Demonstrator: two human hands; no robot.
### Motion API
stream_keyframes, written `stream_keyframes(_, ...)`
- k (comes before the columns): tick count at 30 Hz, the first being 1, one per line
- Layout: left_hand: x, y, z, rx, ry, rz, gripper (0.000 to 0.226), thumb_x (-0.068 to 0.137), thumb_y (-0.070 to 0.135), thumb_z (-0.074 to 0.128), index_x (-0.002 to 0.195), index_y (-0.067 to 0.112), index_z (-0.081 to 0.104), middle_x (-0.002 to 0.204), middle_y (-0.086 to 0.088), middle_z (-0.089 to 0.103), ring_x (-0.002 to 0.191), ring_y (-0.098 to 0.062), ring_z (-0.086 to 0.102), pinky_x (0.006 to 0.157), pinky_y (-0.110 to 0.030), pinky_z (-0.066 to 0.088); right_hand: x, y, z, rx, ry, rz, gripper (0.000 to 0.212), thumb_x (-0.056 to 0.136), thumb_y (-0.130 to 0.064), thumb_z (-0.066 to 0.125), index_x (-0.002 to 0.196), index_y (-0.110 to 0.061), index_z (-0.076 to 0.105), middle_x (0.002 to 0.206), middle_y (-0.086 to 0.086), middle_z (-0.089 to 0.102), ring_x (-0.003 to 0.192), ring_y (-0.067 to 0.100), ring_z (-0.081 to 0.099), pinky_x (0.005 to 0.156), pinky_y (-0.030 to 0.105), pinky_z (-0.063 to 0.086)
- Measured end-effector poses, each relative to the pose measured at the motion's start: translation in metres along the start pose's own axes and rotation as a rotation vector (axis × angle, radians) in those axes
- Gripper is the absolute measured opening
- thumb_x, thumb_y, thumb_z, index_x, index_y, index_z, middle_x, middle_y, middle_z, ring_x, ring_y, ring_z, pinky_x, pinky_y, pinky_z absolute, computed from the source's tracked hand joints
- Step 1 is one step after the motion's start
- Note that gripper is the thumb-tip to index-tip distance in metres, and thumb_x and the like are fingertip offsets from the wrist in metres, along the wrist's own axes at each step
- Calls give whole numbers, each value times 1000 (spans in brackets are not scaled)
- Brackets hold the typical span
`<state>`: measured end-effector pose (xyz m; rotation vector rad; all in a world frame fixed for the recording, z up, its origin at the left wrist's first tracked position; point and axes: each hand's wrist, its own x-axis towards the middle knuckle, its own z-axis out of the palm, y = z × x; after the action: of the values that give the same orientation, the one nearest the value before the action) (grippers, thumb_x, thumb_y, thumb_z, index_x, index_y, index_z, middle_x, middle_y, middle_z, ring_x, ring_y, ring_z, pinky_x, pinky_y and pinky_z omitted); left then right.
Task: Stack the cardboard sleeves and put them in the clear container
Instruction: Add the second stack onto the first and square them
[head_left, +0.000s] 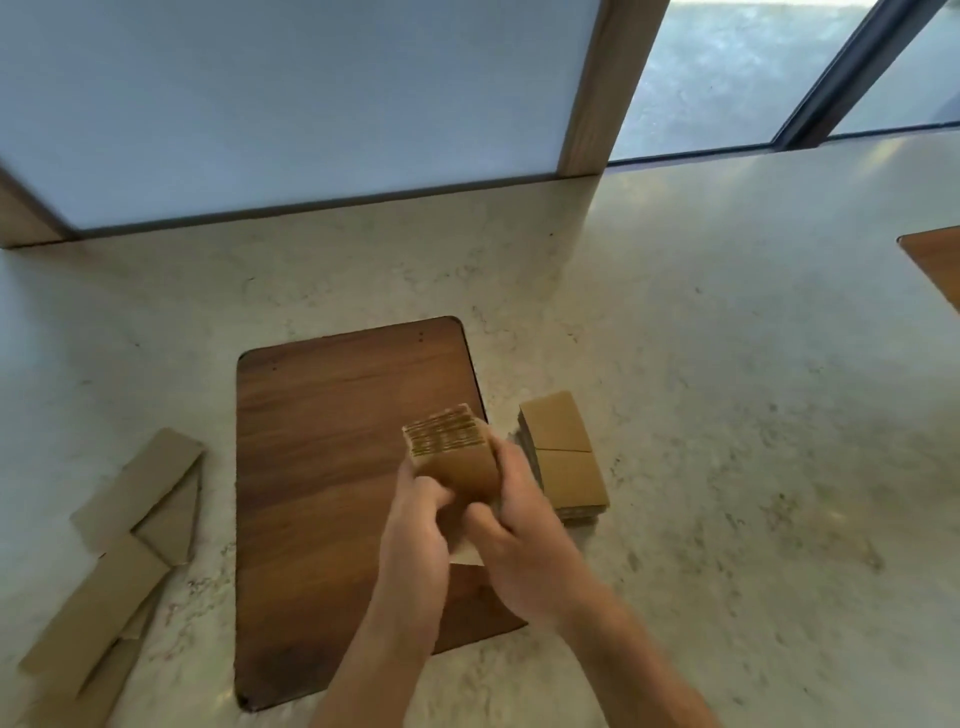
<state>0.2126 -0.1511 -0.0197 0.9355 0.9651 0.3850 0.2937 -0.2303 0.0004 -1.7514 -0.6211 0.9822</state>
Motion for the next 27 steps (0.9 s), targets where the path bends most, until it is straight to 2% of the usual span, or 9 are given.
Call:
stream_keyframes(2,-2,17,30,218,-59,-49,51,78,33,50,126,28,67,126,-9,68,109,-22,67,97,-44,56,0,-10,-35,39,62,14,56,88,-9,51,139,-33,53,120,-7,69,112,10,66,96,31,57)
stream_keyframes(4,-3,29,58,409,-107,-63,41,85,39,51,116,27,73,125,-8,69,108,-24,69,100,-53,56,1,-18,-68,23,136,70,38,95,-11,52,122,-35,64,104,-11,73,98,12,70,81,29,60)
stream_keyframes(7,3,30,87,568,-148,-91,29,103,30,51,109,18,76,120,-13,72,105,-29,71,96,-52,59,4,-21,-94,-9,185,229,28,99,-17,48,115,-25,70,111,5,73,103,28,70,89,50,62)
stream_keyframes(8,8,27,92,629,-136,-103,31,105,29,48,112,16,75,123,-14,69,108,-31,68,96,-50,58,7,-20,-95,-20,194,268,26,99,-17,47,112,-21,69,116,13,70,105,33,68,90,53,61)
stream_keyframes(10,13,23,100,742,-102,-106,35,105,29,44,118,10,70,129,-18,64,117,-35,63,101,-51,53,12,-20,-93,-60,233,323,19,98,-19,46,103,-13,64,127,20,59,107,33,61,89,49,57)
stream_keyframes(14,21,18,104,831,-53,-93,40,102,24,40,118,0,67,130,-24,62,120,-40,60,104,-55,52,24,-21,-85,-69,301,363,12,95,-18,46,89,-14,55,132,20,50,121,37,48,98,49,49)
stream_keyframes(18,26,13,104,821,-15,-98,36,102,22,41,117,4,67,127,-20,63,112,-34,63,101,-49,54,31,-17,-81,-118,336,403,18,96,-19,44,95,-13,61,127,12,48,123,28,39,103,47,41)
stream_keyframes(23,27,12,105,833,3,-93,32,101,21,43,116,7,67,123,-16,66,105,-31,65,76,-35,46,33,-11,-79,-151,344,456,28,96,-23,43,114,-12,61,134,11,42,127,29,33,113,54,33)
stream_keyframes(27,29,10,105,828,42,-93,34,101,20,43,113,1,69,122,-22,66,95,-30,65,71,-38,46,35,-12,-78,-143,337,483,22,94,-24,44,103,-15,62,133,10,41,125,30,35,113,55,34)
